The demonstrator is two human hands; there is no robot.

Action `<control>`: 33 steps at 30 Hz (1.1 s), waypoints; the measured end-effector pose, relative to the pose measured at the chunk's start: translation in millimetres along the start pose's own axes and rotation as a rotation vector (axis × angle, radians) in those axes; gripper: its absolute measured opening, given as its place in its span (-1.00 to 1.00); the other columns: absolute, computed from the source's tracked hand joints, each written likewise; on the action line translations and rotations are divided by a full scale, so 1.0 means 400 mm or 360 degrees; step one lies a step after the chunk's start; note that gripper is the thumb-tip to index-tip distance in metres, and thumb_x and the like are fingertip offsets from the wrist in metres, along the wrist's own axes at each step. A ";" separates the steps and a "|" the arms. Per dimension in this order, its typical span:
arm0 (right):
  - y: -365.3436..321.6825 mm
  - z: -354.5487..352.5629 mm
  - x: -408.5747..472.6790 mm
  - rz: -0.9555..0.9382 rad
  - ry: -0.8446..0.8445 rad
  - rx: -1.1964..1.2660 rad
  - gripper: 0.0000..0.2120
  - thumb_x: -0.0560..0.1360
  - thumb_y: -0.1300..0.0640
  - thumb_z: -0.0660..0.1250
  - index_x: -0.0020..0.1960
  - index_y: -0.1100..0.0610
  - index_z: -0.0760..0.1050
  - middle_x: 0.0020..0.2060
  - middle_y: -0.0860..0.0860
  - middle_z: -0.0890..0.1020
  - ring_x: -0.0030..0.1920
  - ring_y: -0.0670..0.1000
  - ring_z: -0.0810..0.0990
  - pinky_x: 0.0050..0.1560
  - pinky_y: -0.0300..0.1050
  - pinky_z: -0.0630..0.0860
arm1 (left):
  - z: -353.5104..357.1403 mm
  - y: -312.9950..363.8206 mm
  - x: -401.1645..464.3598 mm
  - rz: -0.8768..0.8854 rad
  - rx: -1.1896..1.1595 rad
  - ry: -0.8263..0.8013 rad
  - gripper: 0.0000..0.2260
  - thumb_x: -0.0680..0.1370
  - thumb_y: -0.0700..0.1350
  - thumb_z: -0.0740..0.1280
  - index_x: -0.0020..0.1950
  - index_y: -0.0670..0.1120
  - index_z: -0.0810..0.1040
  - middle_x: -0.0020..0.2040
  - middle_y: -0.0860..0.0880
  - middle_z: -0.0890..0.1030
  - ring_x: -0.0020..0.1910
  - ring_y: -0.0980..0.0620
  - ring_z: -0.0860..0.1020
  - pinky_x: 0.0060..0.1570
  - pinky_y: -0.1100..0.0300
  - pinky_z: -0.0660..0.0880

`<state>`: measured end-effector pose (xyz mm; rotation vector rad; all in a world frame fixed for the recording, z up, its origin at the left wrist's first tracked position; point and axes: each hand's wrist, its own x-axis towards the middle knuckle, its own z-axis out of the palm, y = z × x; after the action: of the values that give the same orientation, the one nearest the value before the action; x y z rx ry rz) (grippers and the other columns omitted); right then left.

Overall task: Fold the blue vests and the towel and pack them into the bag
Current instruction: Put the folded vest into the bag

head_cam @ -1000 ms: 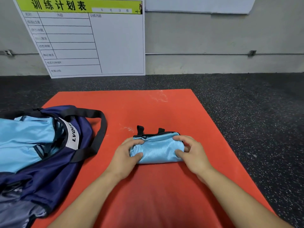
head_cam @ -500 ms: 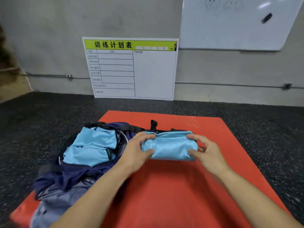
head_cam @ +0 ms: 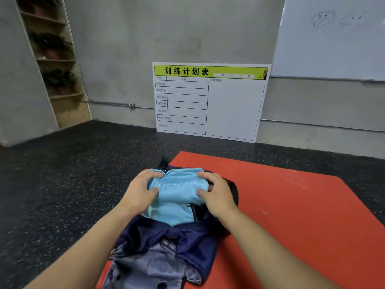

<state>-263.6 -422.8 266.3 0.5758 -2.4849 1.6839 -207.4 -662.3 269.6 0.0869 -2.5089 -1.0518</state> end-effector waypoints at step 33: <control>0.120 0.224 0.066 -0.0121 -0.0534 -0.1166 -0.24 0.56 -0.35 -0.39 0.67 -0.08 -0.06 0.65 0.13 0.01 0.64 0.17 -0.05 0.63 0.06 -0.11 | 0.182 -0.157 0.074 0.0081 0.0566 -0.0344 -0.16 0.46 0.33 -0.22 0.63 -0.06 0.21 0.64 -0.06 0.17 0.63 -0.07 0.08 0.58 -0.04 0.03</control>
<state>-292.8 -495.5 196.4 0.8759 -2.9730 0.5805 -269.8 -664.8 190.9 0.0114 -2.8537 -0.6131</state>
